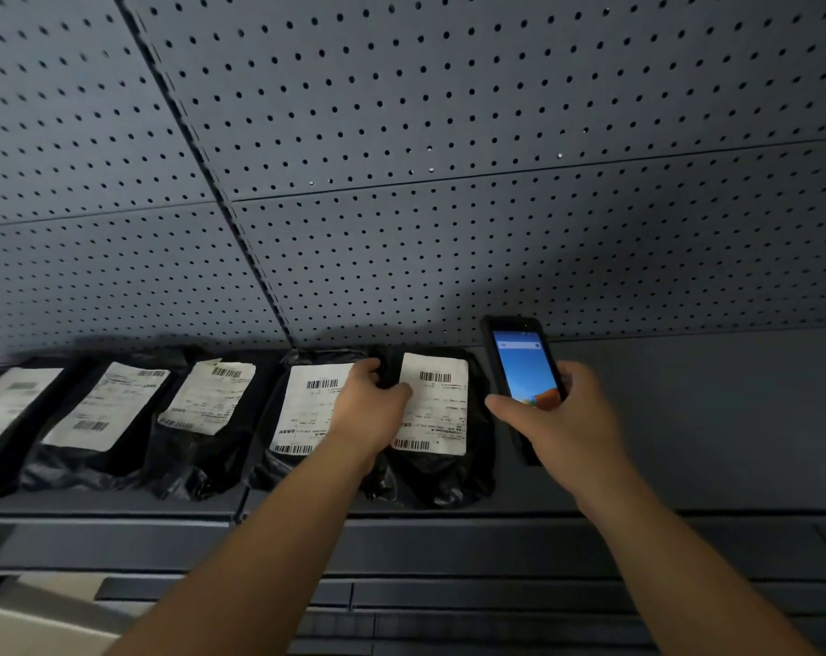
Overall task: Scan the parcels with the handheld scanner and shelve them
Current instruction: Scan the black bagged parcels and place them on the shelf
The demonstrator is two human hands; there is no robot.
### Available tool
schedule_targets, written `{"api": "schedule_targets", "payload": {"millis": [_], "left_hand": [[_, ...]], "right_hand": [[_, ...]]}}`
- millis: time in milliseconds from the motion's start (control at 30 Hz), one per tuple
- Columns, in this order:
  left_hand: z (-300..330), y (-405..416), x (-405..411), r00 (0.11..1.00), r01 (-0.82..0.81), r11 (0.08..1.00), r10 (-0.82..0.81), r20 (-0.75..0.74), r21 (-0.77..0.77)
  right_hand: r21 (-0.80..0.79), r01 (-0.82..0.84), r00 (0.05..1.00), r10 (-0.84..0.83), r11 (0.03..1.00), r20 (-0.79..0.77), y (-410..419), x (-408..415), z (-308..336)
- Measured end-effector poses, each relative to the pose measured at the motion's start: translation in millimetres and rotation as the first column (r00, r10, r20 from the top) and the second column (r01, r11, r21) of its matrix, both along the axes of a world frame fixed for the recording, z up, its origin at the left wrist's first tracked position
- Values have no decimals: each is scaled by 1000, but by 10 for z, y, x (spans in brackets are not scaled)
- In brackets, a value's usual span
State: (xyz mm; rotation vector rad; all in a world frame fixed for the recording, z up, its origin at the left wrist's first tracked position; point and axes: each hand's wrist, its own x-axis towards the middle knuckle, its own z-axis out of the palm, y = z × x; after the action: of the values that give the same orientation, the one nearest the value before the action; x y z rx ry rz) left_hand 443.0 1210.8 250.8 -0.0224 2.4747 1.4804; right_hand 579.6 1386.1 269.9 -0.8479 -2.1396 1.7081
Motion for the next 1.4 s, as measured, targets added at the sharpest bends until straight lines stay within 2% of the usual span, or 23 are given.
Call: {"api": "schedule_targets", "payload": {"millis": [267, 500, 733, 867, 967, 1067, 1233, 1400], "left_hand": [[23, -277, 291, 993, -12, 993, -1, -117, -115], [42, -877, 494, 984, -118, 993, 113, -139, -29], [195, -1919, 555, 955, -189, 982, 181, -235, -12], [207, -2820, 639, 937, -222, 971, 186, -297, -93], [154, -3566, 728, 917, -269, 930, 168, -362, -249], [96, -4276, 851, 921, -294, 878, 154, -358, -379], [19, -5295, 1063, 900, -410, 768, 253, -356, -492], [-65, -6128, 1220, 847, -530, 676, 393, -357, -513]], "right_hand": [[-30, -113, 993, 114, 993, 23, -247, -16, -140], [15, -230, 973, 229, 973, 38, -786, -72, -73], [95, -315, 949, 315, 944, 18, -1701, -246, 195], [97, -398, 917, 398, 912, 22, -2589, -346, 244], [107, -484, 875, 483, 869, 35, -3317, -412, 222], [112, -560, 828, 559, 821, 49, -4018, -465, 167], [99, -690, 724, 687, 717, 61, -5059, -561, 139], [138, -798, 601, 793, 587, 99, -5973, -751, 63]]}}
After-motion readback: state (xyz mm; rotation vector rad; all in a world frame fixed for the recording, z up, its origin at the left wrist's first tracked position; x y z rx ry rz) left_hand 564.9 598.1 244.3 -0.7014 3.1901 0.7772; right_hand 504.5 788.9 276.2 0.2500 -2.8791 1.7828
